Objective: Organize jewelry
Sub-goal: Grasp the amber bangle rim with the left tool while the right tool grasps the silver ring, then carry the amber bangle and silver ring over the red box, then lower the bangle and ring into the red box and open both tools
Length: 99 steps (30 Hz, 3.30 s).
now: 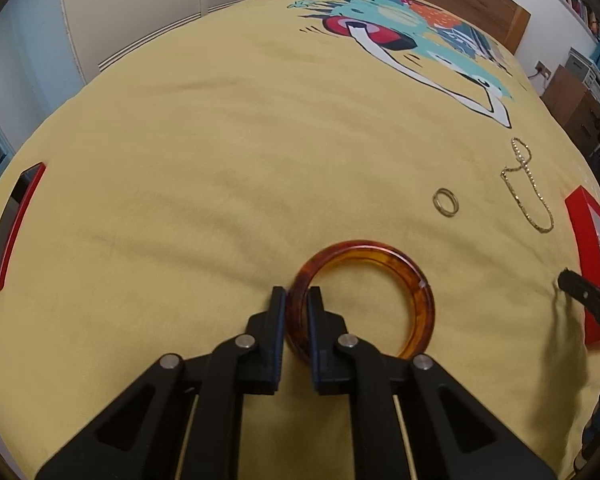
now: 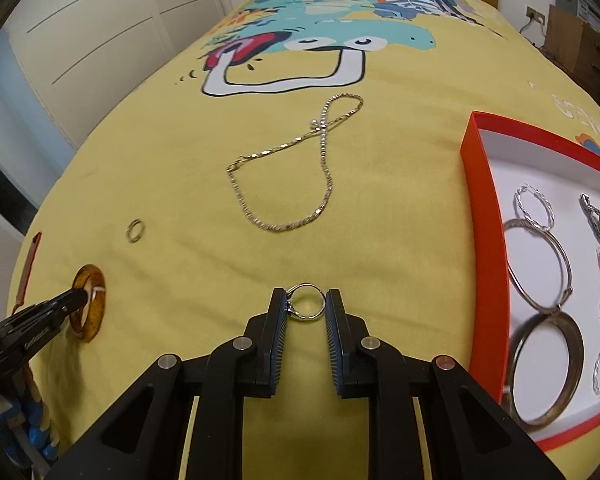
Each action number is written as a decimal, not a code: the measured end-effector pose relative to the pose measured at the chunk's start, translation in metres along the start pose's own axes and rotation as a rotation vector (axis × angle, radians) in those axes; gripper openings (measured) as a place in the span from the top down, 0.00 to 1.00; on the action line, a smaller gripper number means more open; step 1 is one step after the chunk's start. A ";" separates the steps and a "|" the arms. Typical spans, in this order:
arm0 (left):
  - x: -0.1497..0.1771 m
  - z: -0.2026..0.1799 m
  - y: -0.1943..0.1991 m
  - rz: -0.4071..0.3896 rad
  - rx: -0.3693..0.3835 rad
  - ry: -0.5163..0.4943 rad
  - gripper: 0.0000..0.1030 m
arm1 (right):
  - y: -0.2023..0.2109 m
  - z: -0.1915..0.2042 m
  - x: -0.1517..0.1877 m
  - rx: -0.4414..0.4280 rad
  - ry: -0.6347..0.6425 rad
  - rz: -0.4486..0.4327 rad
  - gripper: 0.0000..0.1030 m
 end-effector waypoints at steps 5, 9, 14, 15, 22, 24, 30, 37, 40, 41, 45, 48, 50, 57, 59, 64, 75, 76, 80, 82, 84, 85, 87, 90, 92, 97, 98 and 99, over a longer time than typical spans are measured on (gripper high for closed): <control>0.006 0.006 0.010 -0.007 0.000 0.008 0.91 | 0.016 0.007 0.009 -0.034 0.004 -0.017 0.82; 0.012 0.009 0.020 -0.011 0.018 0.013 0.91 | 0.031 0.013 0.017 -0.064 0.009 -0.035 0.82; 0.021 0.009 0.039 -0.025 0.035 0.010 0.91 | 0.057 0.020 0.032 -0.088 0.015 -0.062 0.82; 0.023 0.008 0.042 -0.028 0.037 0.008 0.91 | 0.062 0.021 0.035 -0.090 0.016 -0.068 0.82; 0.037 -0.004 0.072 -0.050 0.076 -0.009 0.91 | 0.098 0.015 0.057 -0.089 0.008 -0.105 0.81; 0.041 -0.012 0.081 -0.055 0.093 -0.019 0.91 | 0.108 0.010 0.064 -0.085 0.003 -0.113 0.82; 0.051 -0.052 0.104 -0.070 0.142 -0.075 0.91 | 0.140 -0.018 0.088 -0.062 -0.037 -0.150 0.81; 0.054 -0.128 0.125 -0.087 0.214 -0.182 0.91 | 0.178 -0.071 0.105 -0.005 -0.101 -0.198 0.81; 0.051 -0.160 0.132 -0.094 0.241 -0.228 0.91 | 0.188 -0.094 0.107 0.012 -0.128 -0.216 0.81; 0.049 -0.172 0.134 -0.095 0.252 -0.241 0.91 | 0.191 -0.101 0.105 0.017 -0.134 -0.221 0.81; 0.039 -0.217 0.139 -0.107 0.272 -0.295 0.91 | 0.194 -0.124 0.095 0.025 -0.142 -0.231 0.81; 0.031 -0.246 0.138 -0.117 0.271 -0.330 0.91 | 0.192 -0.138 0.083 0.023 -0.141 -0.235 0.81; 0.026 -0.265 0.137 -0.125 0.266 -0.354 0.91 | 0.187 -0.146 0.071 0.021 -0.134 -0.235 0.81; 0.007 -0.331 0.119 -0.138 0.202 -0.454 0.91 | 0.161 -0.176 0.032 0.039 -0.125 -0.204 0.81; 0.004 -0.349 0.112 -0.141 0.184 -0.485 0.91 | 0.153 -0.184 0.022 0.043 -0.125 -0.191 0.81; -0.001 -0.377 0.091 -0.136 0.131 -0.540 0.91 | 0.130 -0.207 -0.003 0.058 -0.131 -0.161 0.81; 0.000 -0.390 0.065 -0.102 0.100 -0.564 0.90 | 0.087 -0.218 -0.021 0.063 -0.134 -0.078 0.81; 0.001 -0.391 0.065 -0.106 0.094 -0.569 0.90 | 0.086 -0.218 -0.021 0.069 -0.134 -0.076 0.81; 0.000 -0.388 0.066 -0.091 0.114 -0.546 0.89 | 0.082 -0.218 -0.022 0.076 -0.150 -0.076 0.81; -0.001 -0.386 0.068 -0.077 0.139 -0.532 0.89 | 0.085 -0.218 -0.021 0.075 -0.154 -0.081 0.79; 0.000 -0.384 0.072 -0.081 0.148 -0.531 0.89 | 0.092 -0.217 -0.020 0.076 -0.155 -0.094 0.70; 0.000 -0.382 0.076 -0.086 0.159 -0.527 0.89 | 0.096 -0.216 -0.019 0.079 -0.155 -0.102 0.64; 0.001 -0.378 0.083 -0.088 0.186 -0.511 0.89 | 0.107 -0.216 -0.017 0.081 -0.159 -0.115 0.64; 0.003 -0.372 0.100 -0.108 0.215 -0.490 0.89 | 0.124 -0.214 -0.012 0.090 -0.165 -0.136 0.64; 0.006 -0.367 0.115 -0.126 0.232 -0.481 0.89 | 0.137 -0.210 -0.006 0.092 -0.171 -0.151 0.63; 0.016 -0.346 0.150 -0.163 0.242 -0.461 0.86 | 0.174 -0.189 0.013 0.084 -0.176 -0.205 0.52; 0.021 -0.339 0.159 -0.165 0.239 -0.458 0.80 | 0.179 -0.185 0.017 0.082 -0.178 -0.213 0.52; 0.023 -0.333 0.164 -0.171 0.234 -0.453 0.78 | 0.185 -0.181 0.022 0.079 -0.181 -0.221 0.51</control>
Point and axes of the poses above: each gripper's, at about its wrist camera, not at the fingertips, and y roughly against the way its jaws point, z to its left, x to its underside, the point moved 4 cm from there along -y, roughly the way its jaws point, and after that the axes turned 12 degrees about -x, right-handed, at the moved point
